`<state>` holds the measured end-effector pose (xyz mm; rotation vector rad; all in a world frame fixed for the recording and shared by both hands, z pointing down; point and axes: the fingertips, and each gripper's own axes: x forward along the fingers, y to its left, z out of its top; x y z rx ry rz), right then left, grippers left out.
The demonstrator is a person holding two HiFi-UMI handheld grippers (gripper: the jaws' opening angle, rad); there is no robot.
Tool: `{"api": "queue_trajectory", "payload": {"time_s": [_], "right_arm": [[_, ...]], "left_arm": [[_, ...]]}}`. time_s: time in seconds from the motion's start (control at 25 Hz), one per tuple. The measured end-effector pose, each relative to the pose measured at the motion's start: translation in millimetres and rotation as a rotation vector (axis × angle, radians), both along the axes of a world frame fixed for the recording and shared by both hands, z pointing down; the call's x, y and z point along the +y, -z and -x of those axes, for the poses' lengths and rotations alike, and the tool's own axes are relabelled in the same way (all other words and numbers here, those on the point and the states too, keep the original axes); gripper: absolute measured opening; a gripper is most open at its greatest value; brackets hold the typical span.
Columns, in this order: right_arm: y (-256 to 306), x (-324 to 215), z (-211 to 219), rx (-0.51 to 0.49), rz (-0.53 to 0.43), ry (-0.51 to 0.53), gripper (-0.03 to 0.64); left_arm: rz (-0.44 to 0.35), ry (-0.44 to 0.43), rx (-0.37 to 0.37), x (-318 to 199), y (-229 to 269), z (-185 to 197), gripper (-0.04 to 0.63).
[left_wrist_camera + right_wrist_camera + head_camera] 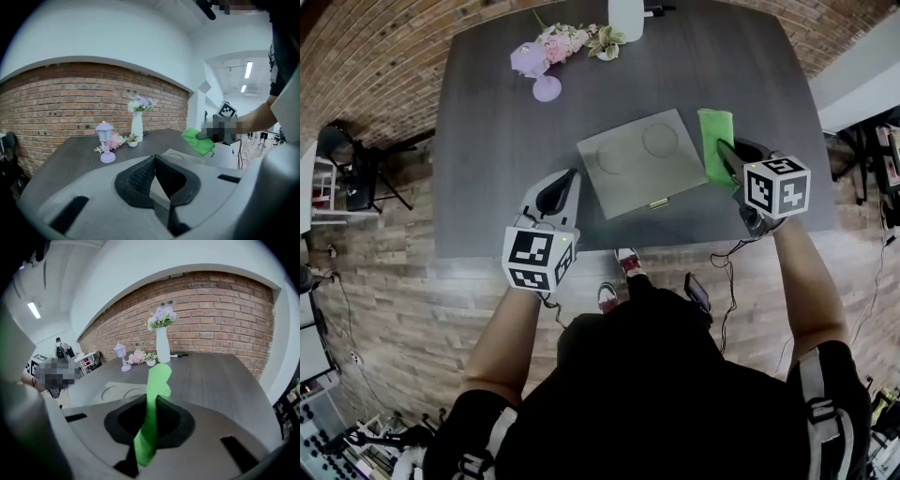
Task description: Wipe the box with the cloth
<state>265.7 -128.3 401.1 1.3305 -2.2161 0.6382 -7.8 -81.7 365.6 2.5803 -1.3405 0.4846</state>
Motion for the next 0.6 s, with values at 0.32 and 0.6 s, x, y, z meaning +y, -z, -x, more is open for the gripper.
{"api": "queue_trajectory", "payload": {"time_s": [0.32, 0.6], "right_arm": [[79.4, 49.3, 57.3, -0.029, -0.148, -0.006, 0.037], [125.2, 126.2, 107.6, -0.016, -0.248, 0.014, 0.037]], "left_arm": [[-0.100, 0.030, 0.028, 61.2, 53.3, 61.7, 0.009], [-0.131, 0.009, 0.066, 125.8, 64.6, 90.6, 0.009]]}}
